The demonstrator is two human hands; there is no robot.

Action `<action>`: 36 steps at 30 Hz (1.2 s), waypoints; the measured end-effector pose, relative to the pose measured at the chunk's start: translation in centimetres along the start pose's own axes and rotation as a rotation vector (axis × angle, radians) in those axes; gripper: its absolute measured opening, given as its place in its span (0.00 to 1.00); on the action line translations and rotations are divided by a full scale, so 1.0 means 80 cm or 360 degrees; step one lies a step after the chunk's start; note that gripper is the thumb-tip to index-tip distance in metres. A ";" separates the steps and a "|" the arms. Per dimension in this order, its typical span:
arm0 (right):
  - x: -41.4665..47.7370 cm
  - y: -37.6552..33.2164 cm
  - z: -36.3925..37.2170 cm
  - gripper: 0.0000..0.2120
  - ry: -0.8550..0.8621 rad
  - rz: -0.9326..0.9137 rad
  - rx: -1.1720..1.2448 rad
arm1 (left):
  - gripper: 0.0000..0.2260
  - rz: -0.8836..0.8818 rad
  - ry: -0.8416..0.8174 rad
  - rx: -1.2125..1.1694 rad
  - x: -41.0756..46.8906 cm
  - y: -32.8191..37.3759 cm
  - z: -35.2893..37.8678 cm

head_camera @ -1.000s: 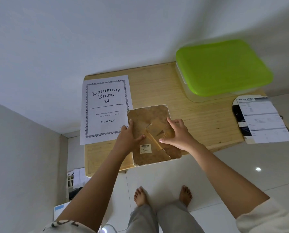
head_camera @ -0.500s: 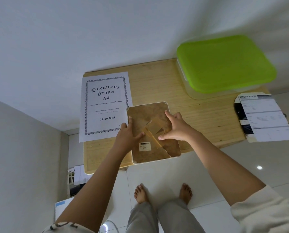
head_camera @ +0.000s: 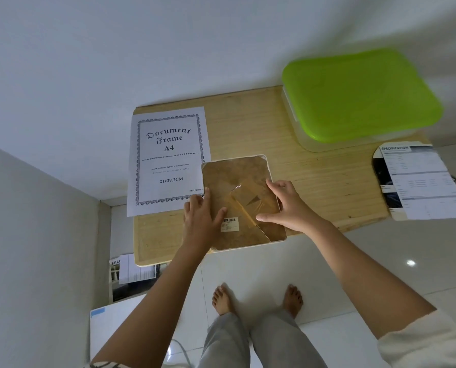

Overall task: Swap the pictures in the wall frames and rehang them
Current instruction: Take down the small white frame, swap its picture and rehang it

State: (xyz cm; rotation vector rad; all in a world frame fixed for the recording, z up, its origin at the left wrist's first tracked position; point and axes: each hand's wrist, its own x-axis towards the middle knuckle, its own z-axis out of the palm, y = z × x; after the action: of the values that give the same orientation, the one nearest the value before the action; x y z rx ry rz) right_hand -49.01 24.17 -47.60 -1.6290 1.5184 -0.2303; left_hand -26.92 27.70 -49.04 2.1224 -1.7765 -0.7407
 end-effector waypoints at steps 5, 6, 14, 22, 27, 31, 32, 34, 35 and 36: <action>-0.013 0.019 0.003 0.48 -0.0017 -0.0091 0.0009 | 0.34 0.0140 -0.0031 -0.0005 -0.032 -0.021 0.014; -0.013 0.020 0.005 0.48 0.0017 -0.0095 0.0042 | 0.37 0.0151 -0.0071 -0.0033 -0.036 -0.022 0.015; -0.008 0.020 0.014 0.46 0.0100 -0.0067 0.0082 | 0.44 0.0170 -0.0180 0.0018 -0.040 -0.026 0.017; -0.009 0.013 0.016 0.44 0.0145 -0.0065 -0.0019 | 0.40 0.0157 -0.0182 0.0015 -0.038 -0.022 0.019; -0.013 0.011 0.013 0.45 0.0106 -0.0041 -0.0029 | 0.40 0.0150 -0.0206 0.0027 -0.043 -0.020 0.021; -0.025 0.007 0.025 0.40 0.0245 -0.0003 -0.0021 | 0.41 0.0189 -0.0152 0.0108 -0.049 -0.022 0.028; -0.029 0.007 0.031 0.39 0.0321 0.0001 0.0007 | 0.41 0.0200 -0.0136 0.0128 -0.051 -0.023 0.031; -0.035 0.007 0.042 0.37 0.0452 0.0022 0.0095 | 0.40 0.0204 -0.0112 0.0158 -0.051 -0.022 0.036; -0.036 0.006 0.046 0.36 0.0491 0.0034 0.0130 | 0.40 0.0195 -0.0098 0.0169 -0.050 -0.021 0.038; -0.036 0.004 0.048 0.35 0.0519 0.0051 0.0164 | 0.40 0.0186 -0.0081 0.0178 -0.050 -0.021 0.039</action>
State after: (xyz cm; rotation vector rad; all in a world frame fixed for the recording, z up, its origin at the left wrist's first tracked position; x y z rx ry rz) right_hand -47.42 28.53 -48.98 -1.5372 1.7425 -0.5701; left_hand -27.70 32.28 -51.67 2.0641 -1.9927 -0.6859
